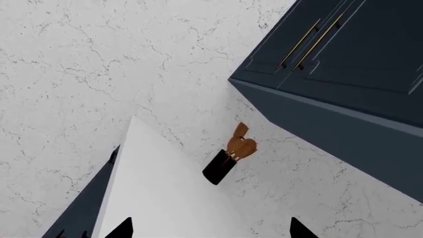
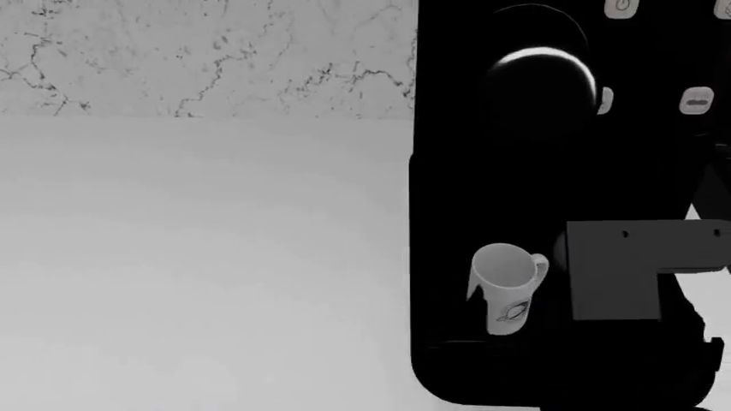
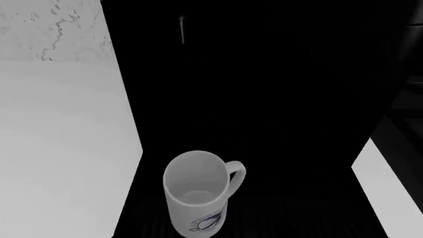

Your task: Pick the mug from under the coffee machine dispenser and place it on the counter.

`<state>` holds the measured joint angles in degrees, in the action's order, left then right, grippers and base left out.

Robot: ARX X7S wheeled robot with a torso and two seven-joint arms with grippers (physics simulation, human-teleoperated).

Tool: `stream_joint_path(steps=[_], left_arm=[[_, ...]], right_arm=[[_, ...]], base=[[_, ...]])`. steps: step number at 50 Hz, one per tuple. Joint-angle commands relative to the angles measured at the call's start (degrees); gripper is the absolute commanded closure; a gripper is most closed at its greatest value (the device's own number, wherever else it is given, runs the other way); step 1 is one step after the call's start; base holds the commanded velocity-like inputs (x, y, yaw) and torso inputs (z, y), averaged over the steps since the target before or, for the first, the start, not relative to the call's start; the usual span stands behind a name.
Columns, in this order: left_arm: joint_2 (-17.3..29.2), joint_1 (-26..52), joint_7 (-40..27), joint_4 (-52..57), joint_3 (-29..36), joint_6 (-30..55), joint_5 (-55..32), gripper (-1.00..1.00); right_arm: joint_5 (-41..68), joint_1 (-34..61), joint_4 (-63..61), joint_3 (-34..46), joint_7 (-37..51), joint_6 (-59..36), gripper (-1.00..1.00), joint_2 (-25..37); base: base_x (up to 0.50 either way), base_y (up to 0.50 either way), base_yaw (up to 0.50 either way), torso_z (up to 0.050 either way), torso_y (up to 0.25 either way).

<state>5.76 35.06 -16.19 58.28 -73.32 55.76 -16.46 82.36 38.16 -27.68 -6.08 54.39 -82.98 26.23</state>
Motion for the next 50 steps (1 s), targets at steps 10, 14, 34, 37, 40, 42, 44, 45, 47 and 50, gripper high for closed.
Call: stream_joint_path(steps=[10,14,34,37,40,42,44,45,47,50], left_arm=[[3.07,-5.11,-9.97,1.45,-0.88,0.91,-11.36,-1.00],[3.31,-5.85,-11.10,1.21,-0.66,0.31,-12.33,-1.00],[3.72,-7.52,-13.34,-0.01,0.47,-1.82,-13.67,-1.00],[3.79,-7.66,-13.57,-0.06,0.46,-1.94,-13.92,-1.00],[3.88,-7.78,-13.82,0.00,0.29,-1.86,-14.37,-1.00],[3.92,-7.92,-13.97,-0.01,0.38,-2.01,-14.44,-1.00],[3.91,-8.04,-14.08,-0.16,0.43,-2.23,-14.57,-1.00],[3.94,-8.13,-14.15,-0.17,0.51,-2.35,-14.61,-1.00],[3.96,-8.23,-14.26,-0.27,0.51,-2.50,-14.84,-1.00],[3.94,-8.43,-14.46,-0.46,0.73,-2.88,-14.90,-1.00]], right_arm=[[-10.69,3.37,6.36,8.91,-15.53,5.65,-1.00,4.49],[-12.87,3.95,8.16,11.05,-18.53,7.28,-1.00,4.41],[-17.71,5.49,13.89,14.44,-22.71,11.12,-1.00,4.82],[-18.45,6.07,14.68,15.21,-23.47,11.74,-1.00,4.62],[-19.45,6.14,15.76,16.23,-24.71,12.79,-1.00,4.33],[-19.43,6.04,15.72,16.47,-24.99,12.93,-1.00,4.31],[-19.64,6.18,15.84,16.72,-25.26,13.15,-1.00,4.36],[-19.82,6.31,16.01,16.92,-25.42,13.29,-1.00,4.35],[-20.58,6.52,16.58,17.58,-25.70,13.64,-1.00,4.35],[-21.71,6.80,18.45,18.09,-26.82,14.82,-1.00,4.35]], base=[[0.00,0.00,0.00,0.000,0.000],[0.00,0.00,0.00,0.000,0.000],[0.00,0.00,0.00,0.000,0.000],[0.00,0.00,0.00,0.000,0.000],[0.00,0.00,0.00,0.000,0.000],[0.00,0.00,0.00,0.000,0.000],[0.00,0.00,0.00,0.000,0.000],[0.00,0.00,0.00,0.000,0.000],[0.00,0.00,0.00,0.000,0.000],[0.00,0.00,0.00,0.000,0.000]])
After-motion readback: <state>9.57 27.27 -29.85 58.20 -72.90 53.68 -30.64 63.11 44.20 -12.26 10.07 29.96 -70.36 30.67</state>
